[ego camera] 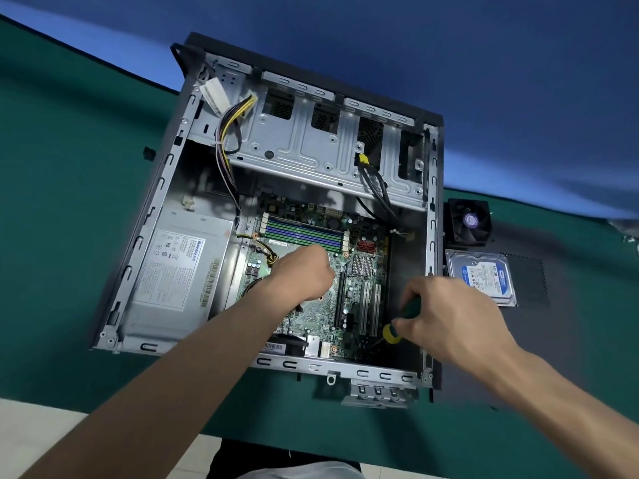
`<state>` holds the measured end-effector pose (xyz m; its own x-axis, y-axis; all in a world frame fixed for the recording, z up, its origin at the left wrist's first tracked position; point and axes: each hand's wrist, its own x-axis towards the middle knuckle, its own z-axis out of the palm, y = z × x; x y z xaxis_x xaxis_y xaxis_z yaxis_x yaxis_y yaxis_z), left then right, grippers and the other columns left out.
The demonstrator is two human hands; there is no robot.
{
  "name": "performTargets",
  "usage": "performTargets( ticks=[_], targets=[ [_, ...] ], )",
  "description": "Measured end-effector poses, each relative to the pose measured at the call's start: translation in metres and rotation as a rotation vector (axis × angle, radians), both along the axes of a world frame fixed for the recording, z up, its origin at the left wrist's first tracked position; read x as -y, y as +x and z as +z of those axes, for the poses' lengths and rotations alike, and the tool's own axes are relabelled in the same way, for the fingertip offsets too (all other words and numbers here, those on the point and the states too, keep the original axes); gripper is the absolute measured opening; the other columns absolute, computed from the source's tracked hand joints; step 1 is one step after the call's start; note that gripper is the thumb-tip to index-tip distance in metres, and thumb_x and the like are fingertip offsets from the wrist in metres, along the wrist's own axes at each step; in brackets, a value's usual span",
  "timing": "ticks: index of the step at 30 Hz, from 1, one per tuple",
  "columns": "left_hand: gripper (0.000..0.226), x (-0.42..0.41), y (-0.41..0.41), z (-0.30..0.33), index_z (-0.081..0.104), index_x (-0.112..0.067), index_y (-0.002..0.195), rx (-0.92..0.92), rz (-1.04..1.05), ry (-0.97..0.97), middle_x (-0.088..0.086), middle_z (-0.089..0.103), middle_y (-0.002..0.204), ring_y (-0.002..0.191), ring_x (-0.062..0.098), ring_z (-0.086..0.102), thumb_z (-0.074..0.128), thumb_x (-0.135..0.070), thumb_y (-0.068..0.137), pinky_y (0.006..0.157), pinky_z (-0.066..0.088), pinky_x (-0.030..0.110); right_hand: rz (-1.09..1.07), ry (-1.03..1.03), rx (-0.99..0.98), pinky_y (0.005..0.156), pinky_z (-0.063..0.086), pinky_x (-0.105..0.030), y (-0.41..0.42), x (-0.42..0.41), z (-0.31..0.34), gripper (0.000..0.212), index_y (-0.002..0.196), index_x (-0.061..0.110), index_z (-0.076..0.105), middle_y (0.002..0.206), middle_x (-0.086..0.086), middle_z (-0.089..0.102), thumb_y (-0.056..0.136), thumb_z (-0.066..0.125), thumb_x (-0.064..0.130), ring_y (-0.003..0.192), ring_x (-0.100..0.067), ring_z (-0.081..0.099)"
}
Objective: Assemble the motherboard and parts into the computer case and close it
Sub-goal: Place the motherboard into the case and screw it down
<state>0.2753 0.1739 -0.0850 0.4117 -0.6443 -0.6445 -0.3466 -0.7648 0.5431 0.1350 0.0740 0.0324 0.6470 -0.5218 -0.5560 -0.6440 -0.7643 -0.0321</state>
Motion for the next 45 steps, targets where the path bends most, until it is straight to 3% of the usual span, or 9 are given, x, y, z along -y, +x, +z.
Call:
performTargets(
  ticks=[3, 20, 27, 32, 34, 37, 39, 42, 45],
  targets=[
    [0.016, -0.001, 0.0, 0.0, 0.059, -0.018, 0.085, -0.004, 0.005, -0.004, 0.0, 0.055, 0.075, 0.07, 0.019, 0.054, 0.046, -0.016, 0.092, 0.075, 0.05, 0.034, -0.007, -0.006, 0.002, 0.046, 0.026, -0.02, -0.001, 0.001, -0.001, 0.021, 0.071, 0.032, 0.054, 0.061, 0.015, 0.051, 0.073, 0.072, 0.043, 0.058, 0.002, 0.046],
    [0.017, 0.0, -0.001, 0.002, 0.063, -0.016, 0.088, 0.009, -0.001, -0.005, 0.0, 0.056, 0.075, 0.069, 0.018, 0.054, 0.046, -0.018, 0.094, 0.073, 0.051, 0.033, -0.028, 0.008, 0.014, 0.044, 0.029, -0.021, 0.0, 0.003, -0.002, 0.018, 0.071, 0.03, 0.056, 0.059, 0.014, 0.055, 0.075, 0.072, 0.038, 0.057, -0.001, 0.052],
    [0.023, 0.0, -0.001, 0.003, 0.068, -0.009, 0.094, 0.005, 0.018, -0.004, 0.002, 0.059, 0.081, 0.087, 0.025, 0.066, 0.046, -0.018, 0.093, 0.079, 0.052, 0.035, -0.01, -0.002, -0.011, 0.046, 0.029, -0.021, 0.0, -0.001, 0.002, 0.018, 0.075, 0.029, 0.054, 0.063, 0.014, 0.052, 0.077, 0.069, 0.04, 0.061, -0.009, 0.053],
    [0.017, 0.001, 0.0, 0.001, 0.061, -0.017, 0.087, 0.014, 0.006, -0.003, 0.002, 0.057, 0.078, 0.072, 0.02, 0.055, 0.046, -0.019, 0.094, 0.076, 0.051, 0.034, 0.031, 0.132, -0.071, 0.062, 0.042, -0.032, 0.006, -0.002, 0.01, 0.037, 0.102, 0.027, 0.038, 0.093, 0.005, 0.054, 0.081, 0.062, 0.047, 0.081, -0.021, 0.057],
    [0.017, 0.0, 0.0, 0.002, 0.06, -0.017, 0.085, 0.013, 0.01, -0.002, 0.003, 0.057, 0.077, 0.07, 0.02, 0.054, 0.045, -0.018, 0.093, 0.076, 0.051, 0.034, 0.057, 0.185, -0.077, 0.065, 0.042, -0.032, 0.01, -0.002, 0.013, 0.032, 0.103, 0.027, 0.037, 0.095, 0.003, 0.055, 0.087, 0.059, 0.043, 0.084, -0.023, 0.057],
    [0.023, 0.0, 0.001, 0.003, 0.067, -0.01, 0.091, 0.009, 0.027, 0.002, 0.005, 0.06, 0.08, 0.072, 0.021, 0.056, 0.045, -0.017, 0.093, 0.076, 0.051, 0.035, 0.193, 0.0, -0.064, 0.061, 0.042, -0.032, 0.01, -0.007, 0.014, 0.032, 0.087, 0.019, 0.042, 0.075, -0.003, 0.052, 0.097, 0.04, 0.05, 0.082, -0.03, 0.062],
    [0.025, 0.0, 0.001, 0.003, 0.068, -0.007, 0.095, 0.001, 0.038, 0.001, 0.007, 0.063, 0.082, 0.074, 0.023, 0.06, 0.044, -0.016, 0.092, 0.076, 0.051, 0.035, 0.215, -0.032, -0.093, 0.061, 0.04, -0.032, 0.007, -0.01, 0.015, 0.04, 0.085, 0.019, 0.043, 0.08, -0.006, 0.057, 0.097, 0.03, 0.055, 0.081, -0.03, 0.061],
    [0.025, 0.0, 0.0, 0.002, 0.068, -0.008, 0.094, -0.002, 0.028, 0.004, 0.004, 0.059, 0.079, 0.072, 0.021, 0.057, 0.045, -0.016, 0.092, 0.077, 0.051, 0.035, 0.237, 0.065, -0.128, 0.066, 0.042, -0.034, 0.004, -0.011, 0.018, 0.026, 0.112, 0.022, 0.037, 0.104, -0.003, 0.051, 0.096, 0.041, 0.042, 0.079, -0.029, 0.054],
    [0.018, 0.0, -0.001, 0.003, 0.063, -0.016, 0.084, -0.008, 0.009, 0.011, 0.003, 0.058, 0.077, 0.074, 0.021, 0.059, 0.046, -0.016, 0.092, 0.079, 0.051, 0.035, 0.306, -0.027, -0.098, 0.061, 0.036, -0.032, 0.004, -0.014, 0.017, 0.022, 0.101, 0.018, 0.038, 0.093, -0.003, 0.053, 0.099, 0.038, 0.04, 0.08, -0.031, 0.056]
  ],
)
